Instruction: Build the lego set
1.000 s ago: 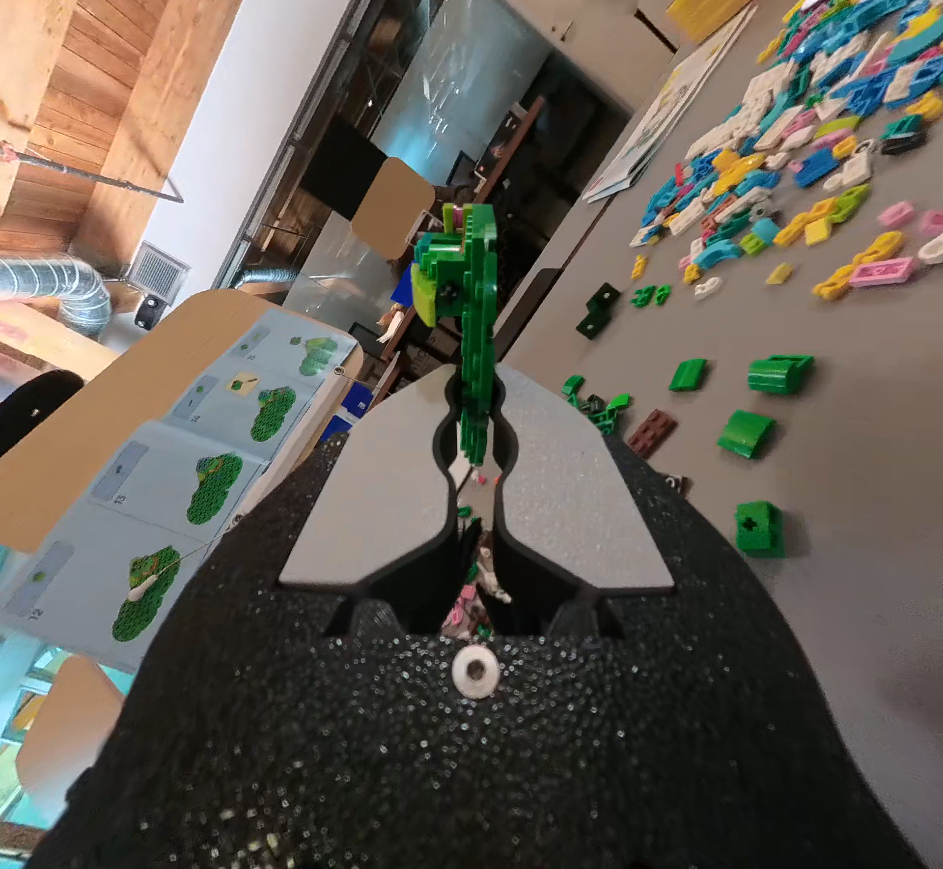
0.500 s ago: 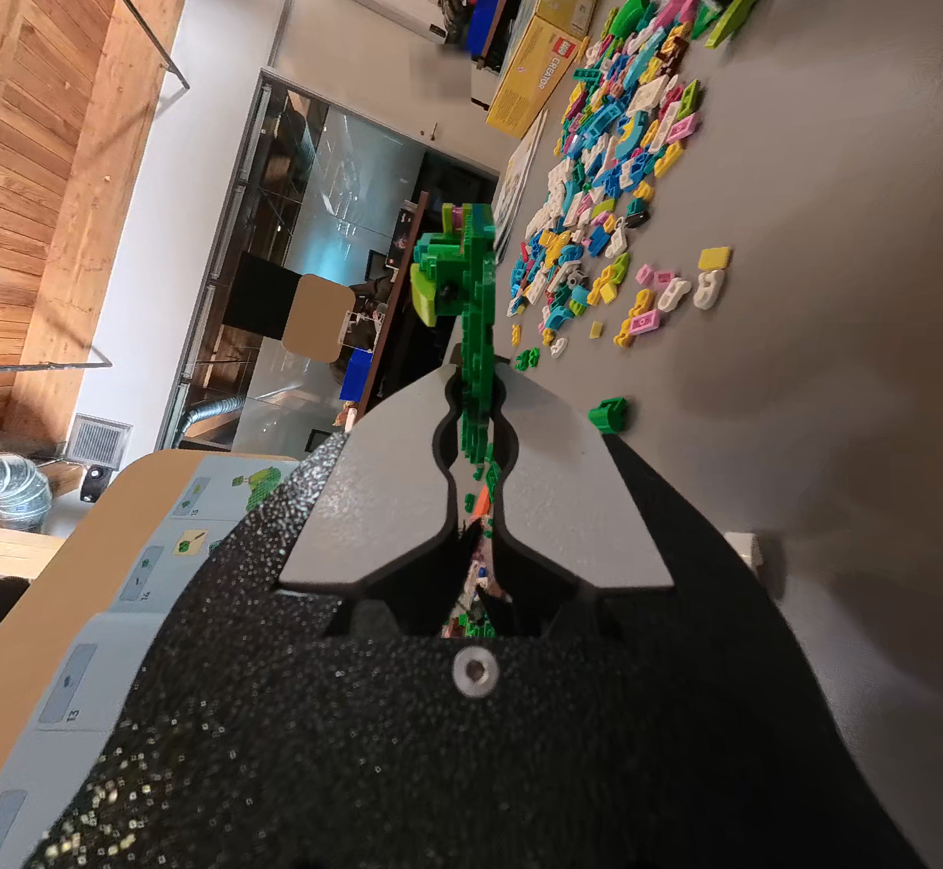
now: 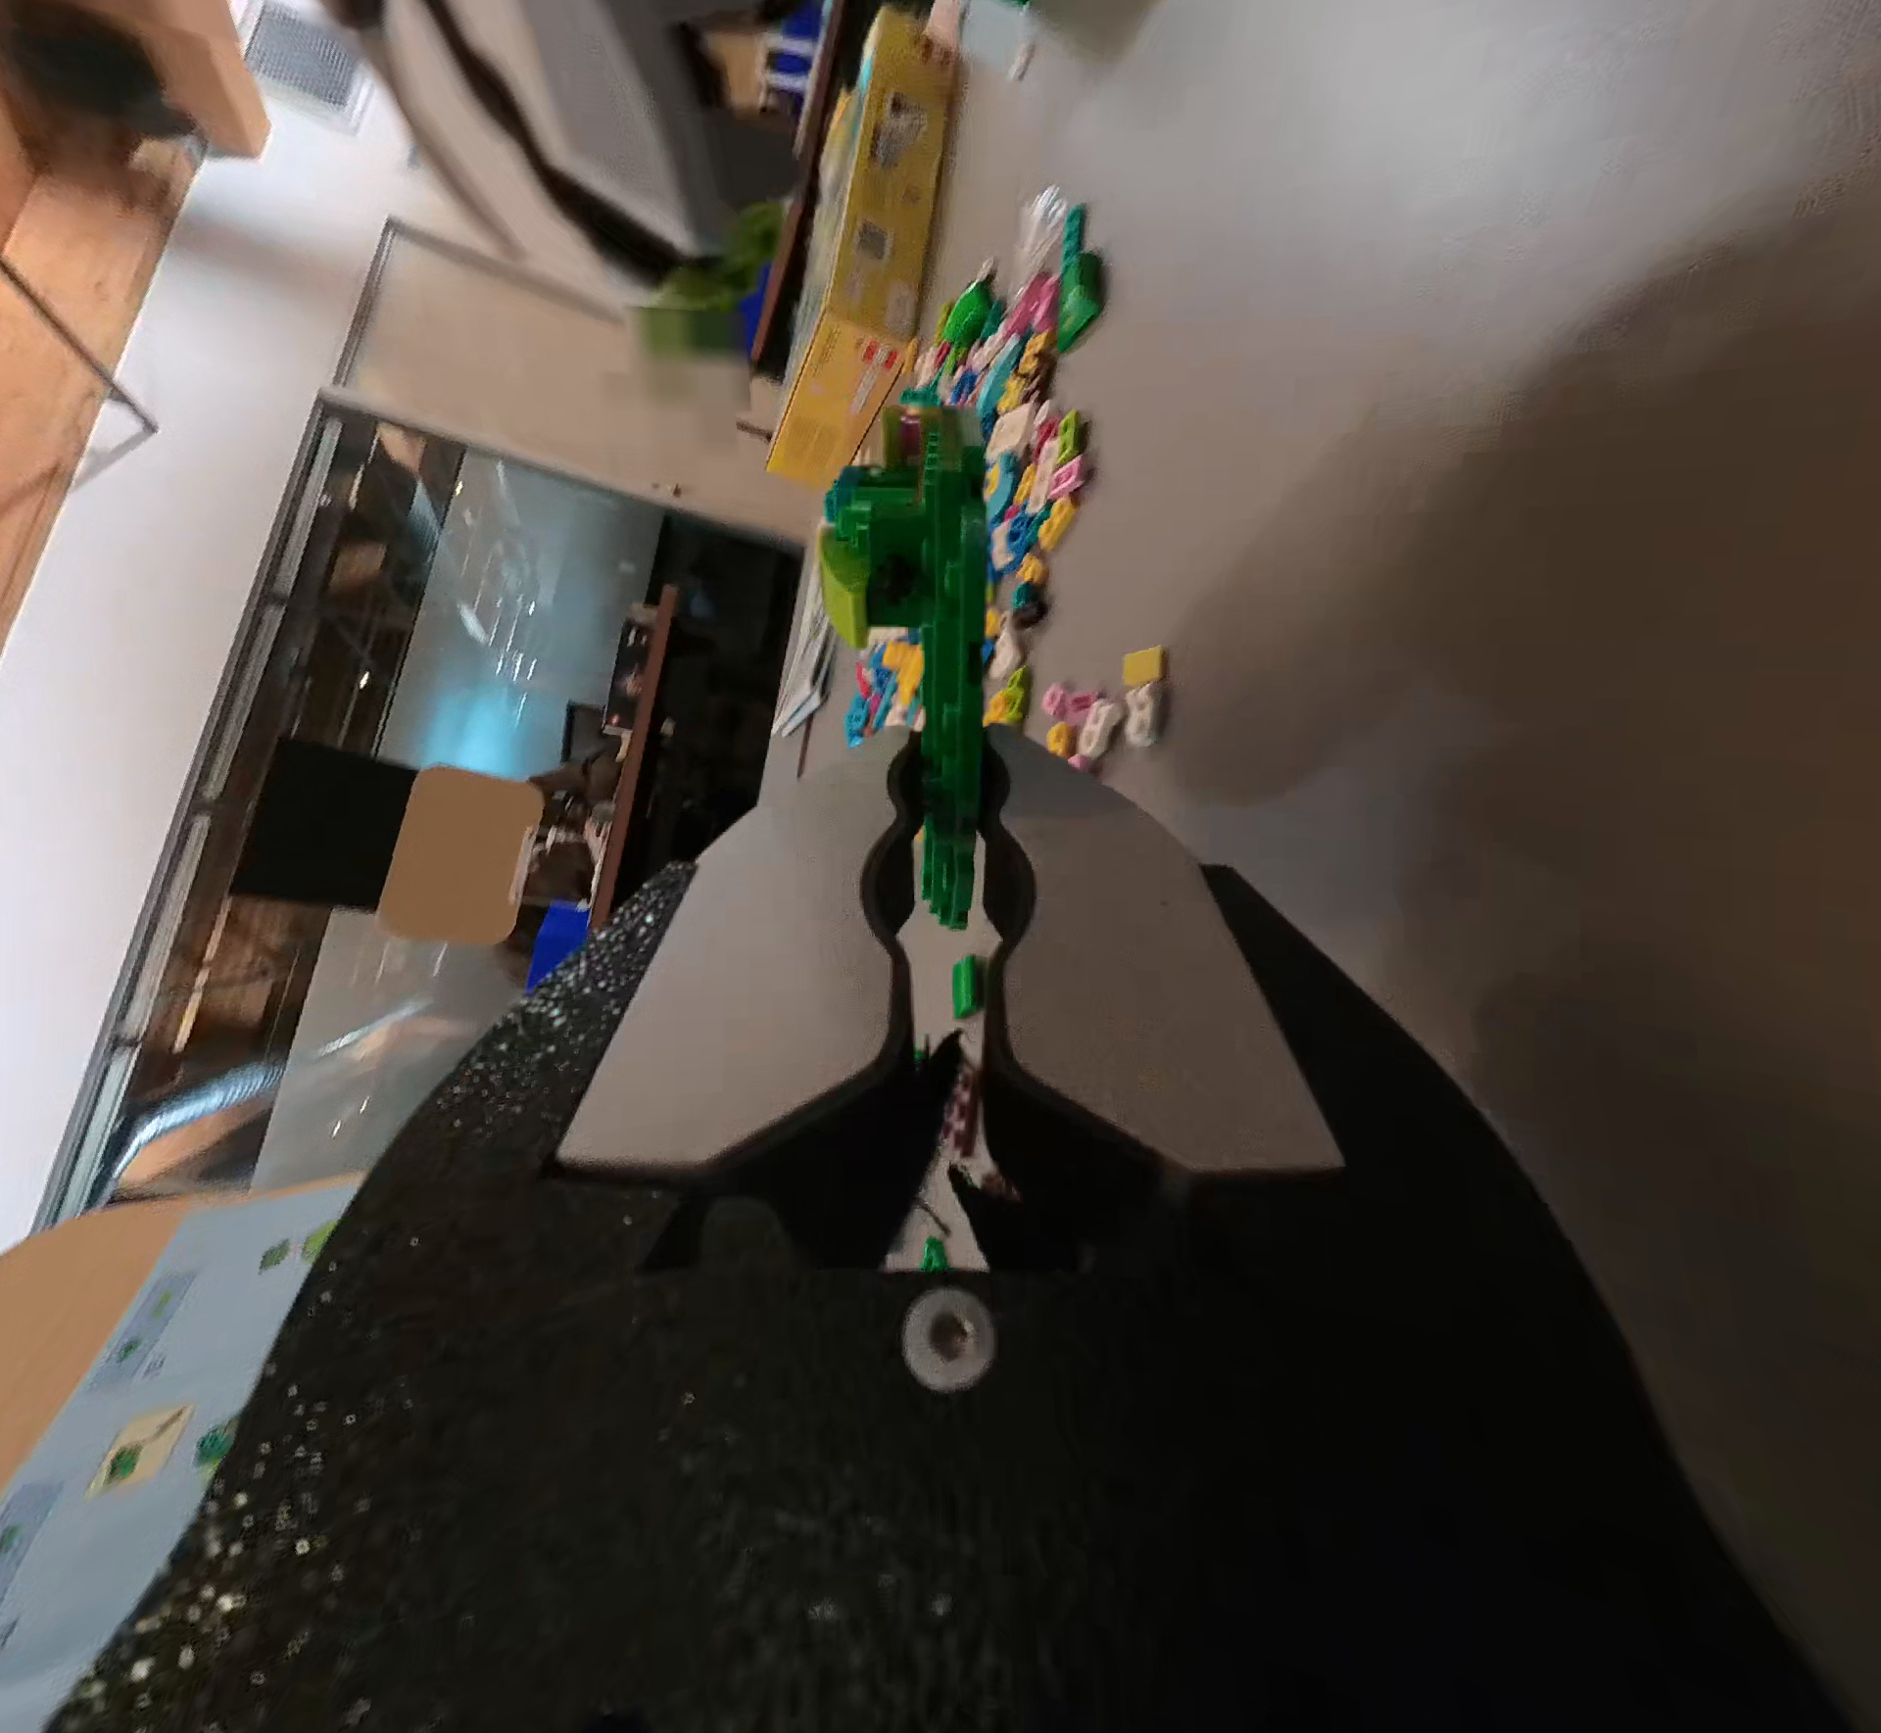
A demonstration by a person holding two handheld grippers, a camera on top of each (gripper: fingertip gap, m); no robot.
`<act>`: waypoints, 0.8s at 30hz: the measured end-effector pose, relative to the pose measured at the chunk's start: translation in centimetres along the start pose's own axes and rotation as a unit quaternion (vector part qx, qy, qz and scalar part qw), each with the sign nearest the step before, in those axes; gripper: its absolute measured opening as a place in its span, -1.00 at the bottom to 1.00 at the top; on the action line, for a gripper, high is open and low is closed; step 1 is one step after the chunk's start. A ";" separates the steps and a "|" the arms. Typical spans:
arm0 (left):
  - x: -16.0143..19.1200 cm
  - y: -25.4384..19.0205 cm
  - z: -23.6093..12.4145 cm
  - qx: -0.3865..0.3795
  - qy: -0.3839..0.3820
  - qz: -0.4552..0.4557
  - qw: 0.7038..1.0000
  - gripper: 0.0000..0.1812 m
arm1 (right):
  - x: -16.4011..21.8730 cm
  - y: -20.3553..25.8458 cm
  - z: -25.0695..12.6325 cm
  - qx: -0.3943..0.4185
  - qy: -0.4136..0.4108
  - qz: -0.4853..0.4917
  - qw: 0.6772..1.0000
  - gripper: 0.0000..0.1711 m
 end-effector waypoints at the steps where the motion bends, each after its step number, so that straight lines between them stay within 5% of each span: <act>1: -0.2 -0.1 -0.1 0.005 -0.013 0.002 1.000 -0.91 | -0.7 0.4 0.5 -0.026 0.009 -0.012 1.000 -0.91; 9: -1.4 -0.5 -0.7 0.013 -0.059 0.012 0.998 -0.91 | -1.8 0.8 3.5 -0.110 0.101 -0.073 0.986 -0.91; 24: -1.6 -0.9 -0.7 0.019 -0.066 0.016 0.997 -0.91 | -2.1 1.3 4.2 -0.086 0.222 -0.154 0.959 -0.91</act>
Point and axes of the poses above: each gripper's, where its closed fingertips meet, z out along the fingers, x out of its underside, y = z × x across the jaws, the point moved 4 cm from there along -z, back along the fingers, and after that the axes turned 2 degrees about y, right-handed, at the moved point
